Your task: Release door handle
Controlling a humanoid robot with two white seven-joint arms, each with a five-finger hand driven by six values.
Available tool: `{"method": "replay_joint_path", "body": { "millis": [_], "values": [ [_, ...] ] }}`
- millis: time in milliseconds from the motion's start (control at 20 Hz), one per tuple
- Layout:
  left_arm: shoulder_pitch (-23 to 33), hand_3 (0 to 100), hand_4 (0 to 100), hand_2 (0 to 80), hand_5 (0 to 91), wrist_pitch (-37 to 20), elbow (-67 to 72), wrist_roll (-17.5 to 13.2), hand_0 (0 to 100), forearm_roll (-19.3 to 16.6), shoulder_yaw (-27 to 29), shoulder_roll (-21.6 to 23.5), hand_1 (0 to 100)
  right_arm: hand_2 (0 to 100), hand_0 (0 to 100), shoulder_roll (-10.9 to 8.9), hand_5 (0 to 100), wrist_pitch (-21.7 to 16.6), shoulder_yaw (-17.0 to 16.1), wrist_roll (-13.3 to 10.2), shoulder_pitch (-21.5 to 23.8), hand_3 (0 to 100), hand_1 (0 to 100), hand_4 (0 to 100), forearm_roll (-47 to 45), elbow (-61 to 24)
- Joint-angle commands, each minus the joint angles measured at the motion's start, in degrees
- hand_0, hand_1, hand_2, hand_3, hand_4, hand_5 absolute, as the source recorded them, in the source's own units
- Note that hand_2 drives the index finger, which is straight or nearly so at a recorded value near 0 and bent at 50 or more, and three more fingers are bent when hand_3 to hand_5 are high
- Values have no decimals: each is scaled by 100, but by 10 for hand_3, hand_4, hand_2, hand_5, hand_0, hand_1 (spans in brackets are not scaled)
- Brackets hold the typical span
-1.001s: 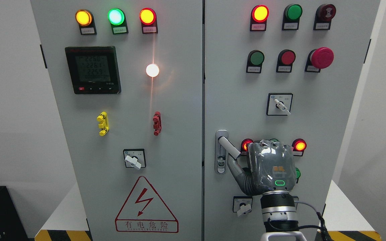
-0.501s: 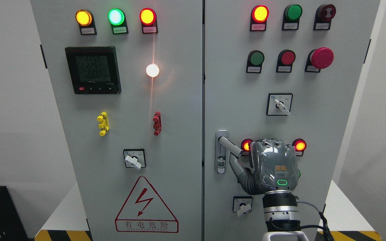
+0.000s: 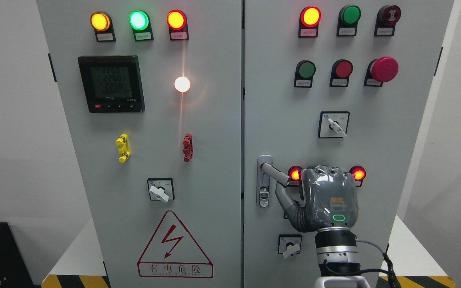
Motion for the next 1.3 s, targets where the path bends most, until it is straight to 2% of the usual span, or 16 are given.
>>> {"method": "replay_joint_path", "body": {
  "millis": [0,1252],
  "values": [
    [114,0,0,0,0,2,0,0,120,0,1,0,556,981,517,-1,1000,-2,-30,44,2,1000,309,1000,-1,-10],
    [114,0,0,0,0,2,0,0,120,0,1,0,556,980,534,-1,1000,-11,-65,44,-7,1000,277,1000,-27,-63]
  ]
}}
